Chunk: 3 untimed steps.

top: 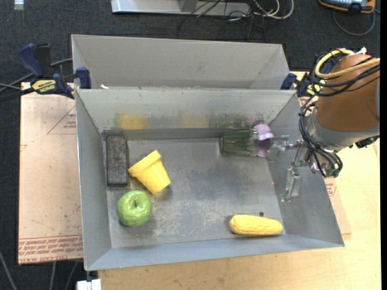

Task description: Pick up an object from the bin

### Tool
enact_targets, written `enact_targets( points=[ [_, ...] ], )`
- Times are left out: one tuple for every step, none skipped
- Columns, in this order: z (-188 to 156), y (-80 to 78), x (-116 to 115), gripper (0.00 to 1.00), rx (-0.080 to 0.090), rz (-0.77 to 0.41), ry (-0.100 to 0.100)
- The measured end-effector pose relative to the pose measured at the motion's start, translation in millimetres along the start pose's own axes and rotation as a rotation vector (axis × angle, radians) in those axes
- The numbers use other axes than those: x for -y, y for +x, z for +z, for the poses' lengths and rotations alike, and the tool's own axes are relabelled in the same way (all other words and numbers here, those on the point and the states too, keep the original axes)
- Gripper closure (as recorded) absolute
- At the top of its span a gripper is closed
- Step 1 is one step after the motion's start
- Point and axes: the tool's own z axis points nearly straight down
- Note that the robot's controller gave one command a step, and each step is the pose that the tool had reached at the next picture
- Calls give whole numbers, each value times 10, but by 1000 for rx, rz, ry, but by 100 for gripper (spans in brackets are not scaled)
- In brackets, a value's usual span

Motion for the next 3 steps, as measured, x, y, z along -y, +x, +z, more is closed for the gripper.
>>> enact_targets(
  points=[
    [-46, -14, -5, 0, 7, -3, 1],
    [333, 194, 12, 0, 14, -19, 2],
    [806, 379, 34, 0, 7, -113, 1]
  ],
)
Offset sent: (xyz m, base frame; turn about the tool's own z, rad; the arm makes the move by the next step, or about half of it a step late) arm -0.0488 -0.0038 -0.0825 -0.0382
